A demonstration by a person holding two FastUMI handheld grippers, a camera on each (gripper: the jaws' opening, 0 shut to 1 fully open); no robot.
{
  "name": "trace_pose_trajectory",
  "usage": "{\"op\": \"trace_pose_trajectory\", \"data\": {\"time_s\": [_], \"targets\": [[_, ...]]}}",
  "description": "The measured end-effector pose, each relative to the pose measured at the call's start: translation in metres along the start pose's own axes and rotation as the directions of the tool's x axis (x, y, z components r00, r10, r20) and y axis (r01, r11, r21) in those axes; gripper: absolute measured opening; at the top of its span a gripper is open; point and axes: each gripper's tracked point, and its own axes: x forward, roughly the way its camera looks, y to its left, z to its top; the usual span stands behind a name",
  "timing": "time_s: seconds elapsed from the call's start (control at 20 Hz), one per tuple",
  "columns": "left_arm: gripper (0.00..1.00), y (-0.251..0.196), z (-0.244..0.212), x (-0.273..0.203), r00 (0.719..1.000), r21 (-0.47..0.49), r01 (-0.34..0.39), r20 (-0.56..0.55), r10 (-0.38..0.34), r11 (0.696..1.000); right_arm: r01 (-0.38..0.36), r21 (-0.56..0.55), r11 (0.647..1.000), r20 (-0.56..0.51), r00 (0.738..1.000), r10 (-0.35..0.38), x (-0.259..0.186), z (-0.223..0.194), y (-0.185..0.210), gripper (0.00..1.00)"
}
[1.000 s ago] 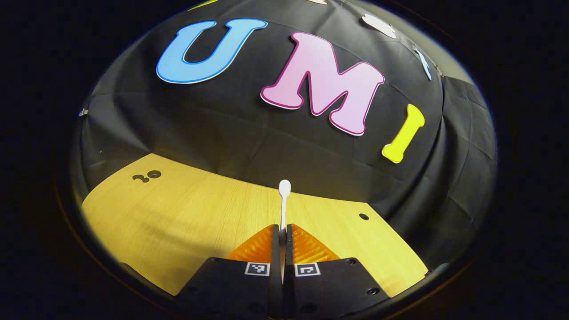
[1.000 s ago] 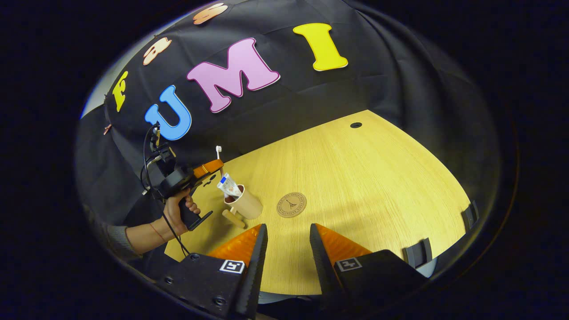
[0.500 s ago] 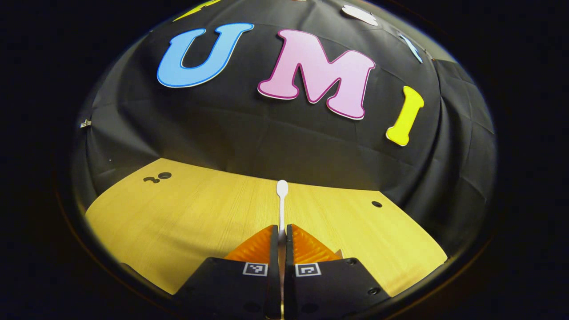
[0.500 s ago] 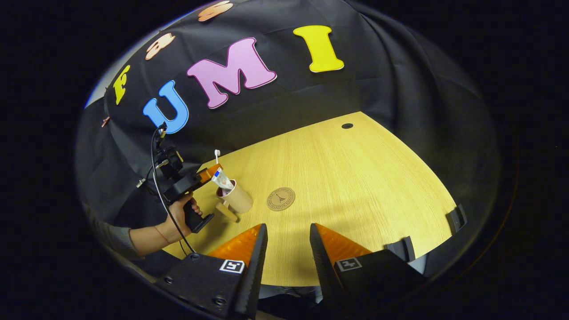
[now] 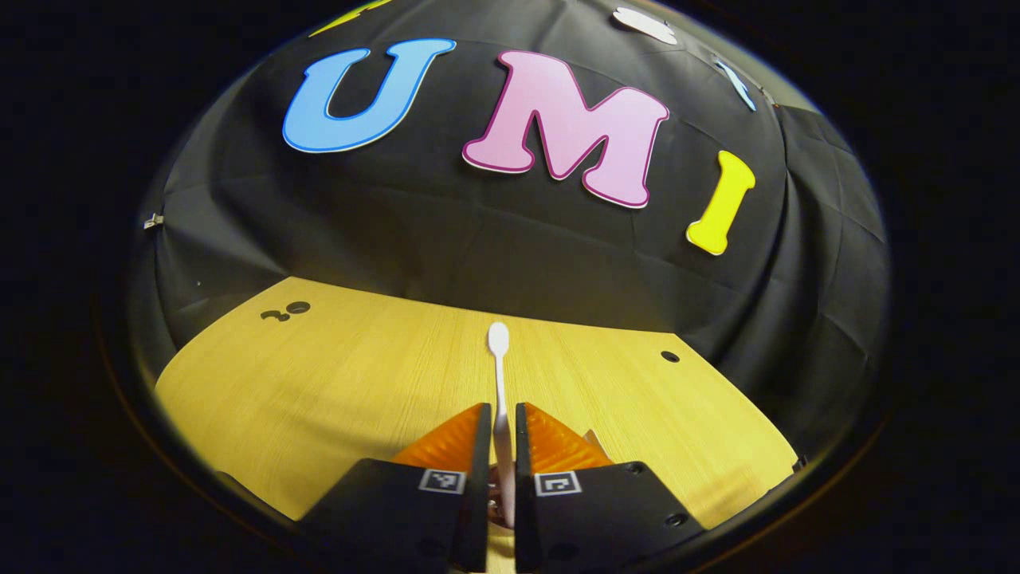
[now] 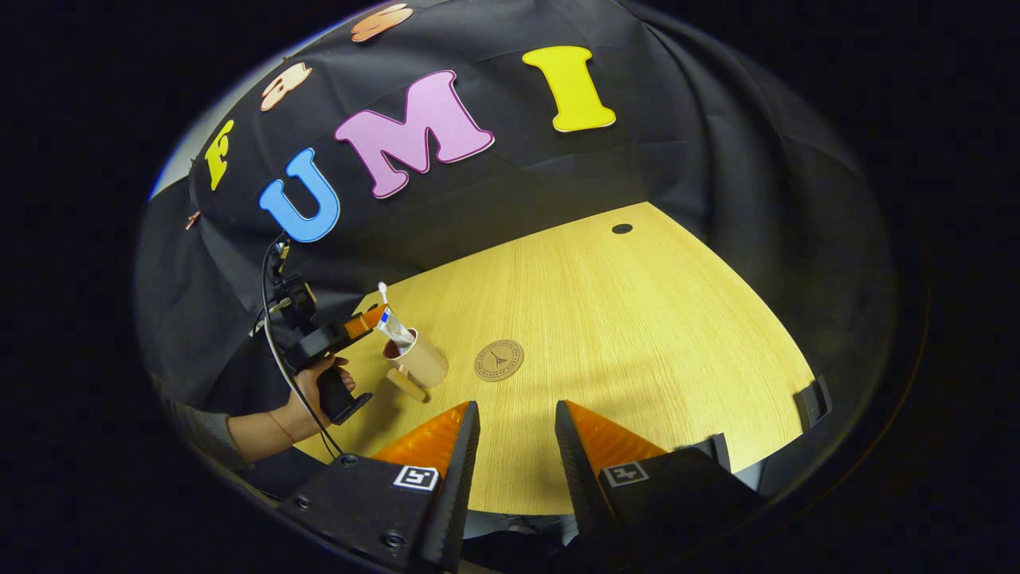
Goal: Put the toothbrush and toothpaste on the desktop into the cup, then pick up the cup and place it on the coaster on the desktop.
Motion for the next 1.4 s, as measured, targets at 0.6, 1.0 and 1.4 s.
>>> {"op": "trace_pose_trajectory", "data": {"time_s": [0.6,1.0,1.4], "targets": [[0.39,-0.001,-0.026,-0.078,0.991,0.033,-0.049,-0.124,0.053,0.998,-0.072,0.017,0.997,-0.01,0.997,0.073,0.017,0.008,0.0,0.59],[0.79,-0.027,-0.083,-0.102,0.913,0.09,-0.073,-0.395,0.103,0.993,-0.069,0.055,0.996,-0.019,0.997,0.07,0.026,0.005,-0.021,0.59],[0.82,-0.02,-0.117,-0.059,0.837,0.135,-0.132,-0.515,0.183,0.982,-0.051,0.105,0.993,-0.029,0.998,0.054,0.018,-0.002,-0.042,0.59]]}}
